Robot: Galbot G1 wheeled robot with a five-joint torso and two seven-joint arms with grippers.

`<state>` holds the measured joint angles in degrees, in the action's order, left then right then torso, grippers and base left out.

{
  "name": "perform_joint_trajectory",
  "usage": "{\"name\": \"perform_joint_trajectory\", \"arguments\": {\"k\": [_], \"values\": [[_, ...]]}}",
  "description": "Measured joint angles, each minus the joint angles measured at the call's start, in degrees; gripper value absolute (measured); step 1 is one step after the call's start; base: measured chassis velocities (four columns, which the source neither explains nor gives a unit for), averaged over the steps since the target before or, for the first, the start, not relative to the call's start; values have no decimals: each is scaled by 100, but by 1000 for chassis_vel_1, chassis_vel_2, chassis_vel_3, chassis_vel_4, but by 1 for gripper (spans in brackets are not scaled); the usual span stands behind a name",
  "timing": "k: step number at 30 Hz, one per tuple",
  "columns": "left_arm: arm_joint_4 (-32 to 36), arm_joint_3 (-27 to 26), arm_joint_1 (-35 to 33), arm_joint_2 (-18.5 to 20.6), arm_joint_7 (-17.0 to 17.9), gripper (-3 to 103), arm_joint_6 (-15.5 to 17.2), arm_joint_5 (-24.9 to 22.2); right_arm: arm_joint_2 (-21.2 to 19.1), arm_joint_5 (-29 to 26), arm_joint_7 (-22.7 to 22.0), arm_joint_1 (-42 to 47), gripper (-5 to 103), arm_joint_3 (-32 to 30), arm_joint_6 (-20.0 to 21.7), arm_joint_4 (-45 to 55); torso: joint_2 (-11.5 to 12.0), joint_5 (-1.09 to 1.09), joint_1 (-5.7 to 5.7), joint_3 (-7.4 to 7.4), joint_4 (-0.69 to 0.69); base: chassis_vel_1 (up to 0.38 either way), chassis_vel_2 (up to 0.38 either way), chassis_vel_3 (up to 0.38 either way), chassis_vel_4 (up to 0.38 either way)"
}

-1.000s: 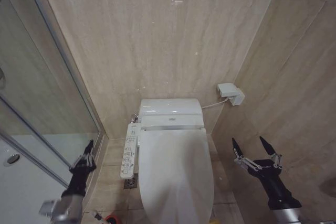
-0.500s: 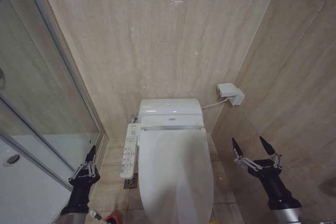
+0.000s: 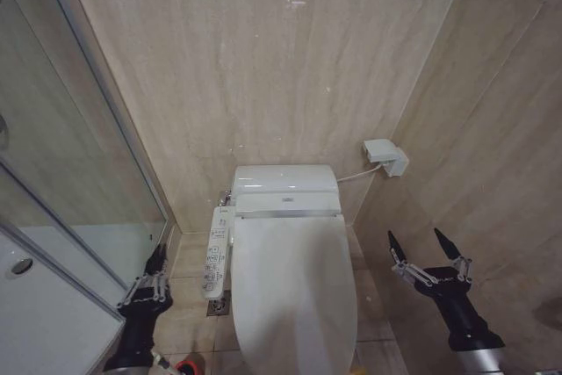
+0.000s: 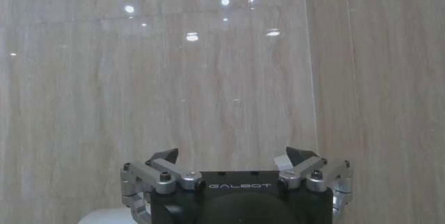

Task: Open the toilet lid, clean the toilet bowl with a toilet brush, close the toilet lid, and flush.

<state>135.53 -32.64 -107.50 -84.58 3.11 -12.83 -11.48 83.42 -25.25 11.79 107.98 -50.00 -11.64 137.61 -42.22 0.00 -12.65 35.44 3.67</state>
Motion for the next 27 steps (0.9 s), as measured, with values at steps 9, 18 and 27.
{"name": "perform_joint_trajectory", "arguments": {"k": [9, 18, 27], "values": [[304, -19, -144, 13, 90, 43, 255, 364, 0, 0, 0, 0, 100, 0, 0, 0, 0, 0, 0, 0, 0, 0, 0, 0, 0], [407, -1, -221, 53, 123, 70, 366, 486, 0, 0, 0, 0, 100, 0, 0, 0, 0, 0, 0, 0, -1, 0, 0, 0, 0], [509, 147, -322, 184, 130, 96, 420, 463, 0, 0, 0, 0, 100, 0, 0, 0, 0, 0, 0, 0, -1, 0, 0, 0, 0]]}}
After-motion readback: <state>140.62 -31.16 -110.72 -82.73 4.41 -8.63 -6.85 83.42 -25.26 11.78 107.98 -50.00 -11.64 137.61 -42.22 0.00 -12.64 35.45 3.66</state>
